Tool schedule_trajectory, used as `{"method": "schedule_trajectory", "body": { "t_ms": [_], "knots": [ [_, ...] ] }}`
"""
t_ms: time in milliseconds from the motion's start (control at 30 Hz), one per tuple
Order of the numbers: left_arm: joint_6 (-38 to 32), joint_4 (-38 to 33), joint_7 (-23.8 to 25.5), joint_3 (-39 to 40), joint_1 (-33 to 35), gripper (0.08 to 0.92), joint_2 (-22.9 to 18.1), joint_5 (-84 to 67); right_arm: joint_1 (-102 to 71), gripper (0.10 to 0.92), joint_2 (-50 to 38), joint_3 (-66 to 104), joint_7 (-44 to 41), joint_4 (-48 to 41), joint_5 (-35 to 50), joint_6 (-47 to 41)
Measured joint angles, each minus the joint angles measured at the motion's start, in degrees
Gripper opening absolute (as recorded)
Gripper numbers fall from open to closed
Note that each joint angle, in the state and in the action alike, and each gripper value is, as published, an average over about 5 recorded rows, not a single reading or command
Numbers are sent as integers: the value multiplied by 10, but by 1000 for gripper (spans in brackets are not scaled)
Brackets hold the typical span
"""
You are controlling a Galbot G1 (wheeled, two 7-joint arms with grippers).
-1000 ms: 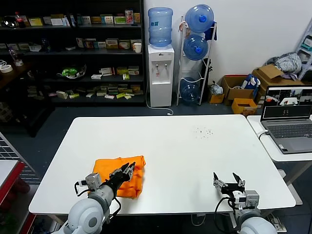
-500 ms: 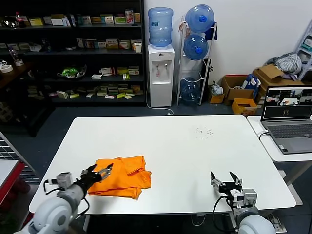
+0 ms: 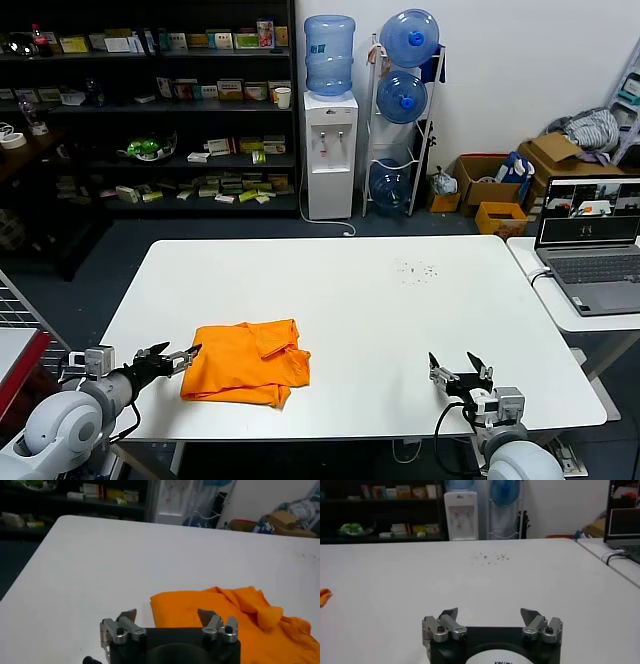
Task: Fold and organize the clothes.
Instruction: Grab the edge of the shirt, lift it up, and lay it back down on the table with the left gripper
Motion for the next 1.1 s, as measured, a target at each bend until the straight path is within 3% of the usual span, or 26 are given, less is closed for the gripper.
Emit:
{"method": "schedule_trajectory", "body": {
  "t_ms": [633, 1100],
  "knots": [
    [4, 50, 14, 67, -45, 795, -7, 12, -4, 823, 2, 3, 2, 1, -2, -1],
    [-4, 59, 8, 87, -63, 419, -14, 12, -3, 823, 2, 1, 3, -1, -2, -2]
  ]
}}
